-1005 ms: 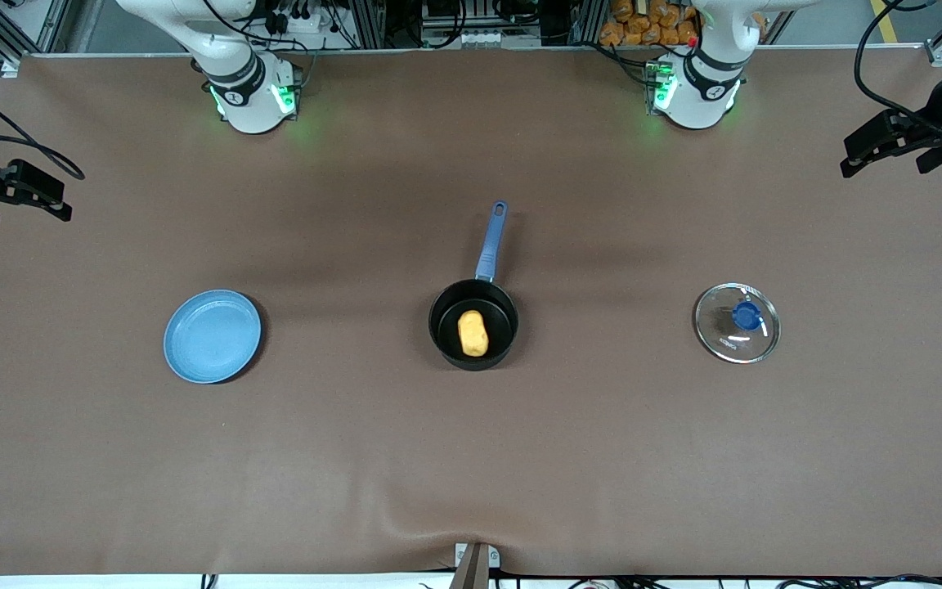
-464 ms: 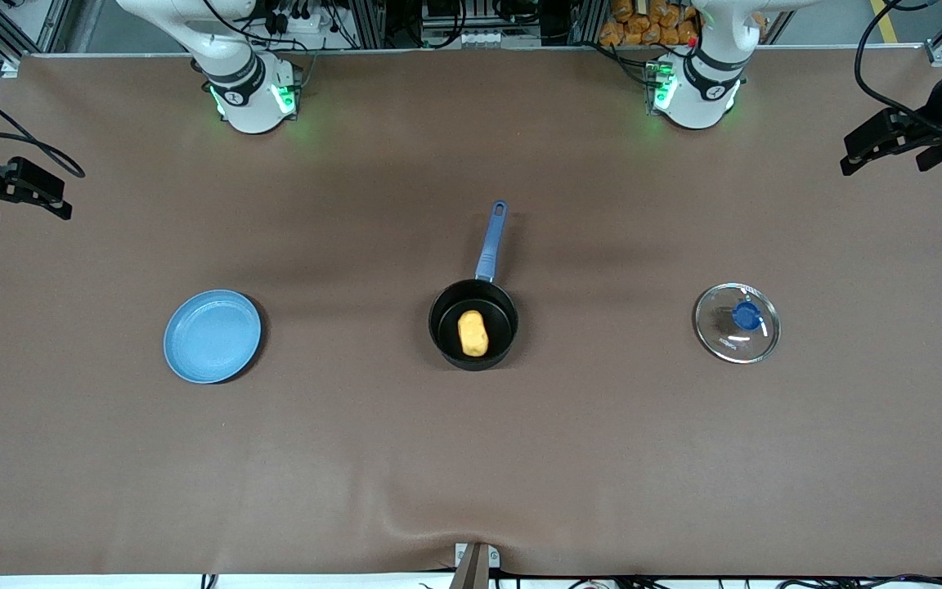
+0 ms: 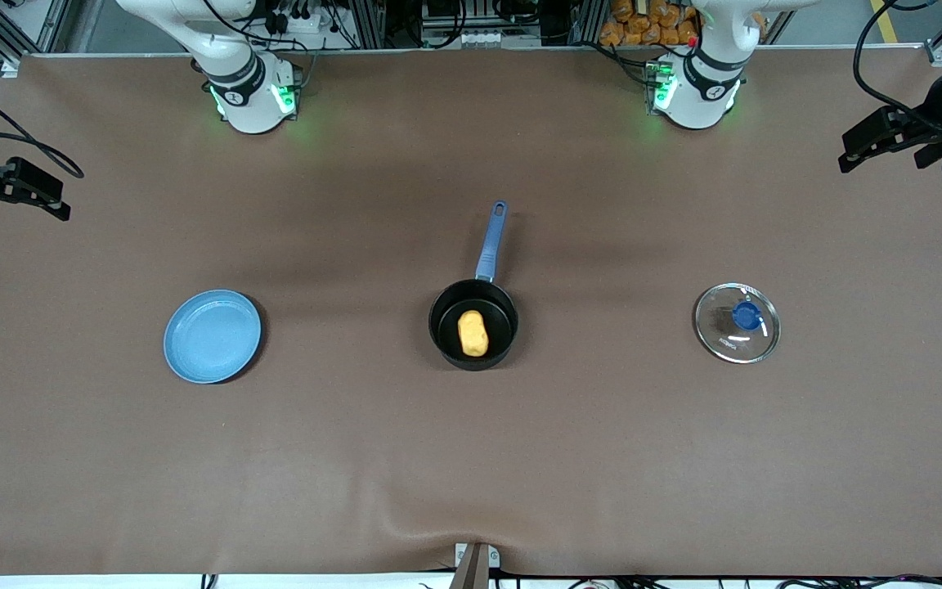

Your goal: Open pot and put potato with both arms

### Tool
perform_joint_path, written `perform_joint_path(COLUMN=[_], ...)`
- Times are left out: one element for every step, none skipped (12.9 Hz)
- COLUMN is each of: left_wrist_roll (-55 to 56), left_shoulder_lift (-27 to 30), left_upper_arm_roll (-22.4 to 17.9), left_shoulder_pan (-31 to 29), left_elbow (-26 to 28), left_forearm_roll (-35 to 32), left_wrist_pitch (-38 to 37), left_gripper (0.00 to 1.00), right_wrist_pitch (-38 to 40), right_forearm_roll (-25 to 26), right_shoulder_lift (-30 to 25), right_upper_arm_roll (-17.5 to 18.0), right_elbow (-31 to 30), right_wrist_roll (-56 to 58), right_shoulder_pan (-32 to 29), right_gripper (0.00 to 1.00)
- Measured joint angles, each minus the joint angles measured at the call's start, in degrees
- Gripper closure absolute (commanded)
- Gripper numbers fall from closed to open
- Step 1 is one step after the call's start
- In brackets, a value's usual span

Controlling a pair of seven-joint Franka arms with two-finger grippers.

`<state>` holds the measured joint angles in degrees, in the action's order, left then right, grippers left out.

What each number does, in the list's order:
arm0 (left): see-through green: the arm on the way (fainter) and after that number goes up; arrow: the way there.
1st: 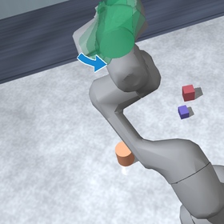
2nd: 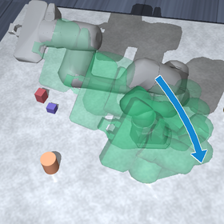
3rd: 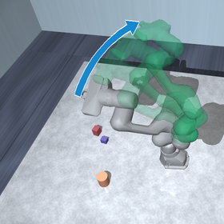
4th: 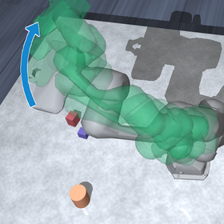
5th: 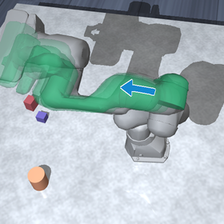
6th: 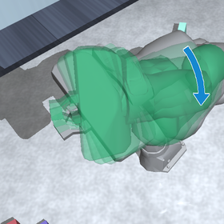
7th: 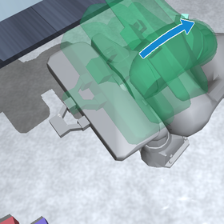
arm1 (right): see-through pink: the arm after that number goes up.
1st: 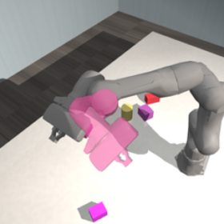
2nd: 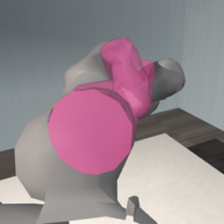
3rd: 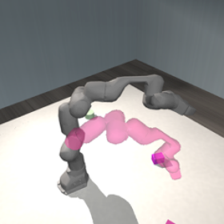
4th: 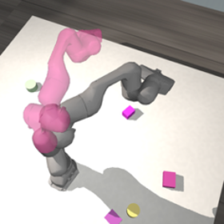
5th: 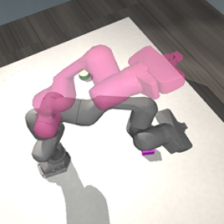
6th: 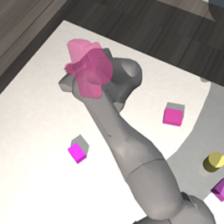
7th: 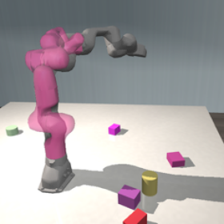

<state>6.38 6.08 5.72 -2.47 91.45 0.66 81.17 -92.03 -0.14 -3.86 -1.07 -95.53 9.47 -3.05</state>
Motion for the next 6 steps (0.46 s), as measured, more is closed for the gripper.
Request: perform_joint_path(left_wrist_roll=[0.1,0.2,0.3,0.4,0.4,0.4], left_shoulder_lift=[0.0,0.0,0.0,0.0,0.0,0.0], left_upper_arm_roll=[0.0,0.0,0.1,0.1,0.1,0.1], left_shoulder_pan=[0.0,0.0,0.0,0.0,0.0,0.0], left_elbow=[0.0,0.0,0.0,0.0,0.0,0.0], left_forearm_roll=[0.0,0.0,0.0,0.0,0.0,0.0], left_wrist_pitch=[-0.2,-0.2,-0.3,-0.3,-0.4,-0.4], left_gripper=[0.00,0.00,0.00,0.00,0.00,0.00], right_wrist_pitch=[0.0,-0.2,-0.6,-0.9,-1.3,-1.4], right_forearm_roll=[0.0,0.1,0.2,0.4,0.6,0.6], right_shoulder_lift=[0.0,0.0,0.0,0.0,0.0,0.0], right_upper_arm_roll=[0.0,0.0,0.0,0.0,-0.1,-0.1], right_elbow=[0.0,0.0,0.0,0.0,0.0,0.0], right_wrist_roll=[0.0,0.0,0.0,0.0,0.0,0.0], right_shoulder_pan=[0.0,0.0,0.0,-0.1,-0.5,-1.2], right_gripper=[0.00,0.00,0.00,0.00,0.00,0.00])
